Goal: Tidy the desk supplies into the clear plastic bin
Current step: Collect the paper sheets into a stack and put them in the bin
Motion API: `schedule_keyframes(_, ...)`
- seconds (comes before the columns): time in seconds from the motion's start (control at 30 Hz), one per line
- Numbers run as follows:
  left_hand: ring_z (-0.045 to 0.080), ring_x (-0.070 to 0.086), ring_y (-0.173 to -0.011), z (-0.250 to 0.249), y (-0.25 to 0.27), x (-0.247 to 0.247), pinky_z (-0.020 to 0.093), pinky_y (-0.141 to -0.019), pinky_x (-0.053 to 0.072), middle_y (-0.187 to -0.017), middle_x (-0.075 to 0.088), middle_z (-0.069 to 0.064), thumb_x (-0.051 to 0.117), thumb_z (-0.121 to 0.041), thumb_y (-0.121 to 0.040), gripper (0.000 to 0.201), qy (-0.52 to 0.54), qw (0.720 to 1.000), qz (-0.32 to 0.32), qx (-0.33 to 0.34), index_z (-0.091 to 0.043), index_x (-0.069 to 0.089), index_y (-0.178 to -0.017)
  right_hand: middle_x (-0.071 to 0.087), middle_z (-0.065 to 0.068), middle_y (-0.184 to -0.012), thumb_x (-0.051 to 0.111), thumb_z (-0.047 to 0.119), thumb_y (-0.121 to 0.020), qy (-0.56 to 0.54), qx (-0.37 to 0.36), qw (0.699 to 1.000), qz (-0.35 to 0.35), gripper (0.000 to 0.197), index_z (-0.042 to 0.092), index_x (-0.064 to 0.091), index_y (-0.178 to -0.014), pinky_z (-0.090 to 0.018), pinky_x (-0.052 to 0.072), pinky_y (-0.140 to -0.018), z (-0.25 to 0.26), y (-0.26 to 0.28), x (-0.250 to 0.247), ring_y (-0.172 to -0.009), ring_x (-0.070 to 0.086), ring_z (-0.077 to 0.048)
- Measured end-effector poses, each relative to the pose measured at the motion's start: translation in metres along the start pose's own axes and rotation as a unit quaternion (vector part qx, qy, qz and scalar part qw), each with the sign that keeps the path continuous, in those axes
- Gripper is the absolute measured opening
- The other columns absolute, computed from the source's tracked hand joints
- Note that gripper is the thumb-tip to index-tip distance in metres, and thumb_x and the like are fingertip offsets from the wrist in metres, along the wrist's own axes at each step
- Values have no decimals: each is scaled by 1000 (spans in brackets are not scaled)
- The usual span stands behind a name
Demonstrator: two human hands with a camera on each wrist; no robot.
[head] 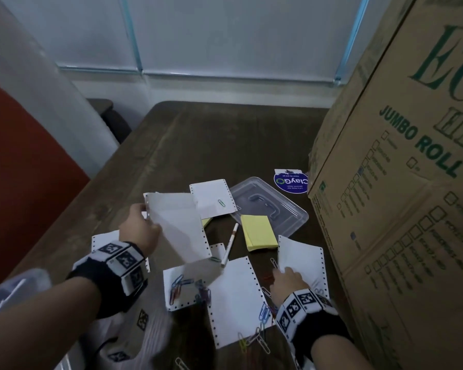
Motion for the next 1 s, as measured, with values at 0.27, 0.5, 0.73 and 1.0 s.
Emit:
schedule_keyframes(0.27,41,62,-99,21,2,14,44,-86,50,-98,65,29,53,-14,-76,12,62,987,127,-80,-5,59,-70,60,-11,-121,53,29,-92,-188,70,975,-96,35,6,58,-118,-36,47,-95,5,19,-29,-113,56,-27)
schedule_keyframes(0.5,25,46,-58,-2,17,48,29,-59,39,-64,48,11,50,-26,-94,29,235,925,228,-194,-2,53,-78,62,-3,-79,68,-1,-78,-615,-69,766,-173,19,13,55,-78,-26,47,-67,19,48,-99,-71,57,-14)
schedule_keyframes(0.73,19,61,-57,-52,52,70,24,-55,50,-72,68,9,48,-23,-97,26,332,875,332,-117,-1,61,-103,60,-8,-97,55,11,-91,-719,-74,690,35,23,7,48,-113,-35,54,-70,17,41,-98,-82,63,-19)
schedule_keyframes(1.0,29,61,-94,-74,77,93,36,-80,49,-113,65,16,51,-39,-93,47,260,858,440,-60,-3,59,-122,66,-4,-113,60,49,-82,-685,-60,717,112,47,19,59,-118,-38,52,-80,7,33,-76,-106,61,-22)
Point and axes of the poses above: each hand's wrist, its own y-axis away from the middle knuckle, its own x-axis out of the palm, z = x × y, the point moved 1 cm from there along -y, towards the middle knuckle
